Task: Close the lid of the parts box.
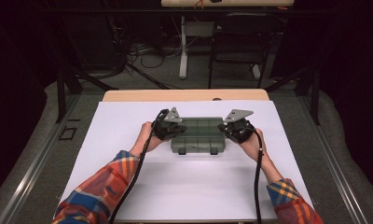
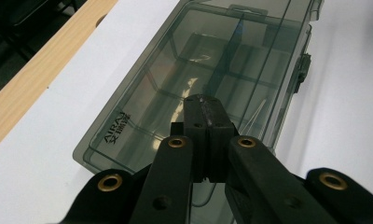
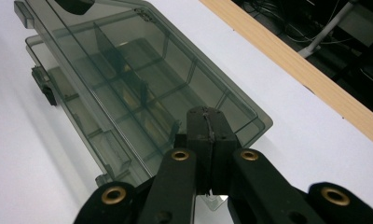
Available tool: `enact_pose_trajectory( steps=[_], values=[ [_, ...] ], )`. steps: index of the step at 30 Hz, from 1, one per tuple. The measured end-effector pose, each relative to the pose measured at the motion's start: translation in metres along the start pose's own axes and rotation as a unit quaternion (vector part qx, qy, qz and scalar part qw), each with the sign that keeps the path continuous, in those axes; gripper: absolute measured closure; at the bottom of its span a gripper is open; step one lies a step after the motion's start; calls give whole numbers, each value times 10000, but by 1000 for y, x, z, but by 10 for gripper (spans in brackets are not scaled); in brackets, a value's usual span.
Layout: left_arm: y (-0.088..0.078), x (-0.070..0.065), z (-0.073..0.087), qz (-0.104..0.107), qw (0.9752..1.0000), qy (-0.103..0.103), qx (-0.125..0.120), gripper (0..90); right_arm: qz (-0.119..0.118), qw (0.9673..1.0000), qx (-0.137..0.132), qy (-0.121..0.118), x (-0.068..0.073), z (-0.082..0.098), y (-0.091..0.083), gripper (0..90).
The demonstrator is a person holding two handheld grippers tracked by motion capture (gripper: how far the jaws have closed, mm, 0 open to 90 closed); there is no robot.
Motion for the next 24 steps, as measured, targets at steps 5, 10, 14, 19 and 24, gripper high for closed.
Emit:
enact_pose_trajectory(
  steps=[5,10,14,19,24],
  values=[
    [1,-2,3,15,10000,-10,4,898,-32,9999,100,-40,2,4,1,900],
    [3,-4,6,38,10000,-27,31,898,-44,9998,148,-81,2,6,1,900],
    [3,-4,8,35,10000,-13,61,898,-68,9998,182,-84,3,8,3,900],
    [4,-5,11,44,10000,-50,55,899,-91,9996,236,-99,5,9,6,900],
    [6,-6,14,62,9999,-42,99,899,-117,9994,319,-74,6,13,8,900]
  ],
)
Point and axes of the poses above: each handheld gripper's, and its own axes: y roughly forward along the jaws, z roughly out of its underside, x roughly to its left, the point moved 7 cm from there along y, roughly forward along the jaws, and after that the axes turned 4 degrees about -x, right-handed, at the moved point
